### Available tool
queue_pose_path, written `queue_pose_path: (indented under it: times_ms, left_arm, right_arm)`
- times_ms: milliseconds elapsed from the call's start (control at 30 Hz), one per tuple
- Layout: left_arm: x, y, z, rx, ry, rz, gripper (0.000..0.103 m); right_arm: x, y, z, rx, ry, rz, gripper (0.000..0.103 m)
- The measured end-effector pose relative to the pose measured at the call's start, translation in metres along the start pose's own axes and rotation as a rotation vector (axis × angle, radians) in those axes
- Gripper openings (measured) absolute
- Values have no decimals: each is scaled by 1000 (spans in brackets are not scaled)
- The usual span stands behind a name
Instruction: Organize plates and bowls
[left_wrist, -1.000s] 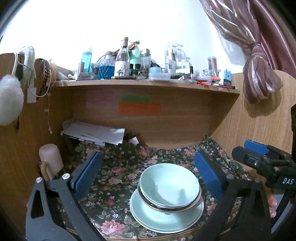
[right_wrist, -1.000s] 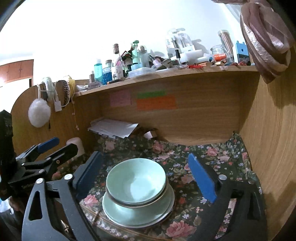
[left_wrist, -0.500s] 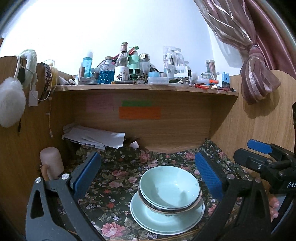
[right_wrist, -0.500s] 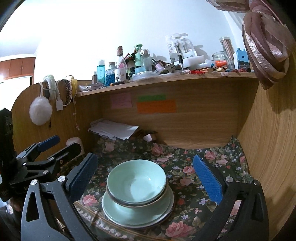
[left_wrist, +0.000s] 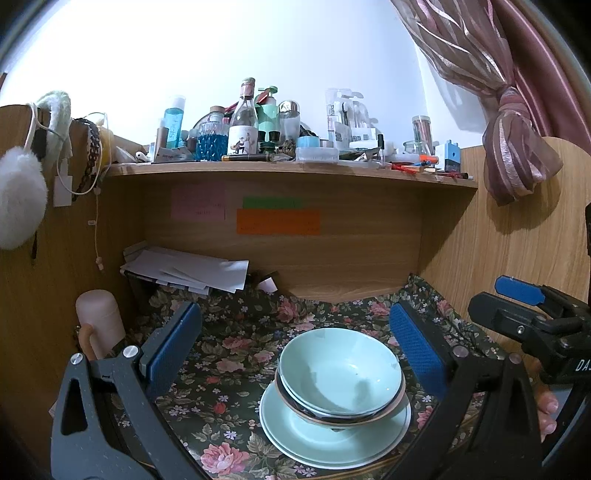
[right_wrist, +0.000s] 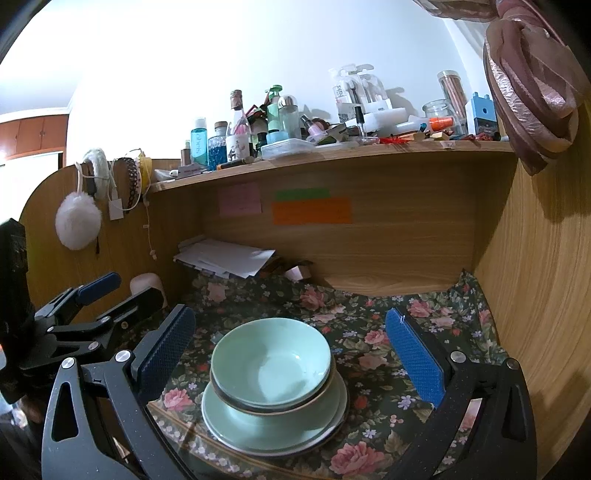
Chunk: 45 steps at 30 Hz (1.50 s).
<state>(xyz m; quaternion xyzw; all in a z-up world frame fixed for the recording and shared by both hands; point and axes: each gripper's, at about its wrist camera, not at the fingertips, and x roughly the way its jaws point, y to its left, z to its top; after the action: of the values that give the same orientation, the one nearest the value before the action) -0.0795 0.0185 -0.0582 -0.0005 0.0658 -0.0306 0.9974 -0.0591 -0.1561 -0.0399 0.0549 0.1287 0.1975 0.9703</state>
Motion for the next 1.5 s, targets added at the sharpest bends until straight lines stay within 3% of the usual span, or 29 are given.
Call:
queue_pose_path:
  times_ms: [1500]
  left_arm:
    - [5, -8, 1, -11, 10, -14, 103]
  right_arm:
    - [4, 3, -2, 26, 7, 18, 103]
